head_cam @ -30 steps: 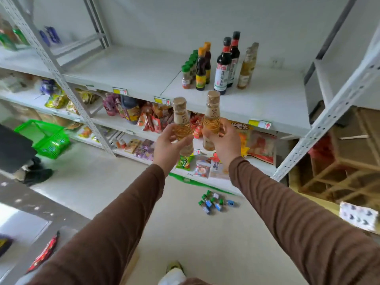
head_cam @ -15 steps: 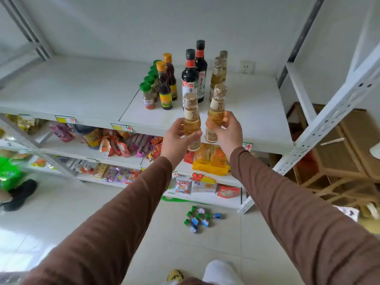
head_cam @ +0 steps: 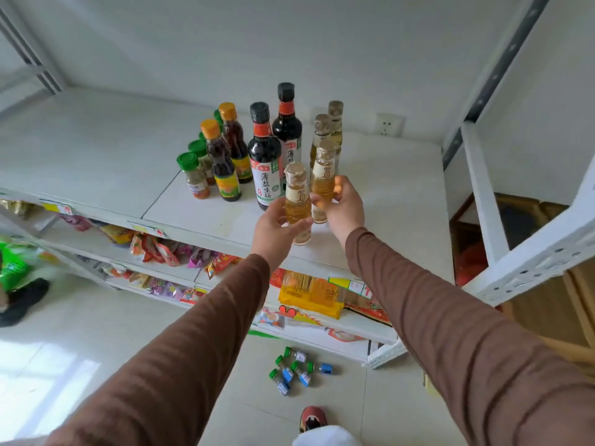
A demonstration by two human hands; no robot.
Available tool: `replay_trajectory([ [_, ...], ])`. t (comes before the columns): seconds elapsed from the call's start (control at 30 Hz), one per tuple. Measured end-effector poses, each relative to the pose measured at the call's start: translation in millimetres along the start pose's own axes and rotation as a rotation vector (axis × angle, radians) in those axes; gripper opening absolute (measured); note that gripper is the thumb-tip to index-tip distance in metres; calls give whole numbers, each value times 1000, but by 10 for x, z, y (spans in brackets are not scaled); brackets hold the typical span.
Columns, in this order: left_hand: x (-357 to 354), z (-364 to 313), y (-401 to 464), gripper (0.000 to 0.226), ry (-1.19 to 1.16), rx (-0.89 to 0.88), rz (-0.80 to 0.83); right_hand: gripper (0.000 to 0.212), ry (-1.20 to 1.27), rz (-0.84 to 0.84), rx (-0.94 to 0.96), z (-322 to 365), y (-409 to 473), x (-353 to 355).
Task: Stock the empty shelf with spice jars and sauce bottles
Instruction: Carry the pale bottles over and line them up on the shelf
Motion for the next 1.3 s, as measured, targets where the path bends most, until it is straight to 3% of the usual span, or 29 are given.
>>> replay_trajectory([
  [0.4, -200, 145, 282, 44, 43, -14, -9, 35, 19, 56, -11, -208, 312, -239],
  [0.63, -218, 142, 220, 53, 29, -50, 36, 54, -36, 116, 9, -503, 207, -222],
  [1.07, -197, 160, 191, 39, 75, 23, 15, 40, -189, 69, 14, -444, 371, -344],
  [1.3, -121, 200, 96, 57, 53, 67, 69, 48, -214, 67, -3, -377, 362, -342],
])
Point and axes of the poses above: each hand's wrist, its own y-axis towards the middle knuckle, its own x-axis out of the back of the hand, z = x × y, the point moved 6 cm from there along y, towards the middle knuckle, and after that the axes turned 14 degrees about -z, right-handed, at the moved point
